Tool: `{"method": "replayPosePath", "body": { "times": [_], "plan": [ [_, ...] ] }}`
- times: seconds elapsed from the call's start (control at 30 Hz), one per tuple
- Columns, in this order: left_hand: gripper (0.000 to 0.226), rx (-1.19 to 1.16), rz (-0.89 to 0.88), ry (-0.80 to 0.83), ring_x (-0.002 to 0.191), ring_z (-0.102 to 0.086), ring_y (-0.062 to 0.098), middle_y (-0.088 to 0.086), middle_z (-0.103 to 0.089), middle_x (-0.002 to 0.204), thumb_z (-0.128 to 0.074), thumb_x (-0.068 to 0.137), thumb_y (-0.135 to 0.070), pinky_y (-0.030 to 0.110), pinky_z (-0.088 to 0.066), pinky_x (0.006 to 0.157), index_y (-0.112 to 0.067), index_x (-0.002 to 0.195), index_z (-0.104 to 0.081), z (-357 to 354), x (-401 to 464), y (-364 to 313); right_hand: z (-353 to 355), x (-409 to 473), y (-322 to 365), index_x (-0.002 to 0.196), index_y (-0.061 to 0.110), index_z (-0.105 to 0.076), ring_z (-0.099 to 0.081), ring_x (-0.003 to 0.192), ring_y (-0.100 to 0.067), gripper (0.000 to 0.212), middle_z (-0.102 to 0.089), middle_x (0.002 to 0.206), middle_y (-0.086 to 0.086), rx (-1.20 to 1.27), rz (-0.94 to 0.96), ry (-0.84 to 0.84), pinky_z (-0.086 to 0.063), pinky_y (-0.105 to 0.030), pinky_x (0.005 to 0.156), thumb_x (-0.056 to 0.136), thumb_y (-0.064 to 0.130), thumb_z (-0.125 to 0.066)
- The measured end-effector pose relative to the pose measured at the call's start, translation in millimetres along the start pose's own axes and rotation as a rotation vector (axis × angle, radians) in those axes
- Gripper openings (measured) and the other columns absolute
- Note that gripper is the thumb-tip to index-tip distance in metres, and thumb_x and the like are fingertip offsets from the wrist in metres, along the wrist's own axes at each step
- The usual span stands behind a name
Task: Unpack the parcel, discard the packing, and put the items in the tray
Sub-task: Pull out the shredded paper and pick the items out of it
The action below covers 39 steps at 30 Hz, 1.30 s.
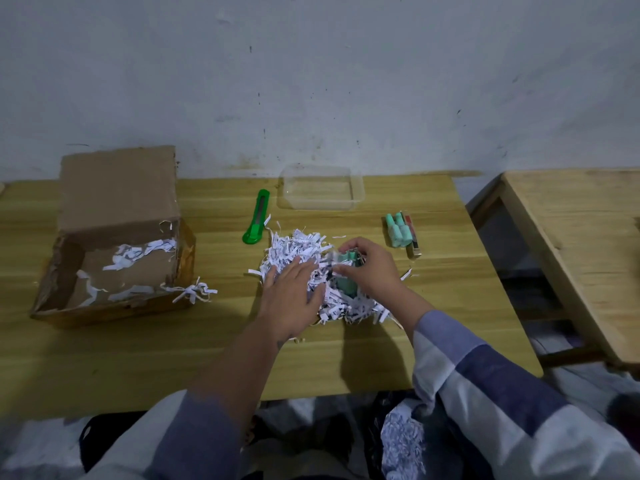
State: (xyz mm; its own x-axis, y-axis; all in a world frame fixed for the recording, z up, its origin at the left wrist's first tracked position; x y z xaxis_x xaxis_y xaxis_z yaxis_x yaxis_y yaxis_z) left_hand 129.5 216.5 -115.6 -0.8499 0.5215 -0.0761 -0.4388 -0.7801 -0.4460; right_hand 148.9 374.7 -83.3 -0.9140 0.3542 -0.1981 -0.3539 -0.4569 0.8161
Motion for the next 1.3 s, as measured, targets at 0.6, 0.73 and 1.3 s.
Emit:
{"method": "replayPosePath", "body": {
  "times": [0.6, 0.73, 1.3],
  "plan": [
    [0.027, -0.154, 0.187, -0.220, 0.095, -0.065, 0.018, -0.006, -0.074, 0.092, -0.052, 0.090, -0.049, 0.033, -0.029, 0.091, -0.028, 0.106, -0.059, 26.8, 7.5, -5.0, 12.8, 6.7, -8.8, 0.093, 0.004, -0.074, -0.051, 0.052, -0.010, 0.015, -0.060, 0.064, 0.000, 0.167, -0.089, -0.101, -0.048, -0.013, 0.049, 0.080, 0.010, -0.073],
    [0.023, -0.191, 0.235, -0.223, 0.093, -0.066, 0.017, -0.007, -0.073, 0.089, -0.051, 0.090, -0.049, 0.035, -0.031, 0.092, -0.028, 0.096, -0.058, 28.1, 9.6, -1.5, 9.0, 0.7, -15.0, 0.092, 0.008, -0.074, -0.053, 0.060, -0.008, 0.012, -0.071, 0.087, -0.008, -0.172, -0.077, 0.041, -0.037, -0.003, 0.043, 0.085, 0.014, -0.067],
    [0.020, -0.232, 0.220, -0.176, 0.090, -0.067, 0.016, -0.008, -0.072, 0.087, -0.058, 0.087, -0.046, 0.036, -0.037, 0.094, -0.029, 0.097, -0.056, 24.4, 7.0, -4.6, -1.2, 5.4, 3.9, 0.099, 0.002, -0.066, -0.065, 0.069, -0.024, 0.029, -0.071, 0.083, -0.018, 0.252, -0.245, -0.005, -0.059, -0.035, 0.072, 0.072, -0.007, -0.073]
  ]
}}
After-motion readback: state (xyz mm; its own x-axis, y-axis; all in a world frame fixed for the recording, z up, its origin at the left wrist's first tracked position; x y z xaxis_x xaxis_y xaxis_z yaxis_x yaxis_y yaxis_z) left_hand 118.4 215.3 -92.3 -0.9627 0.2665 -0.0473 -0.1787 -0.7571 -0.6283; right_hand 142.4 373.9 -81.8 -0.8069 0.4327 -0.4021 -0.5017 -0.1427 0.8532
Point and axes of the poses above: each hand's wrist, its own x-axis towards the middle knuckle, its own z-axis out of the back of the hand, y = z × x, the point moved 5 cm from there along x, towards the middle knuckle
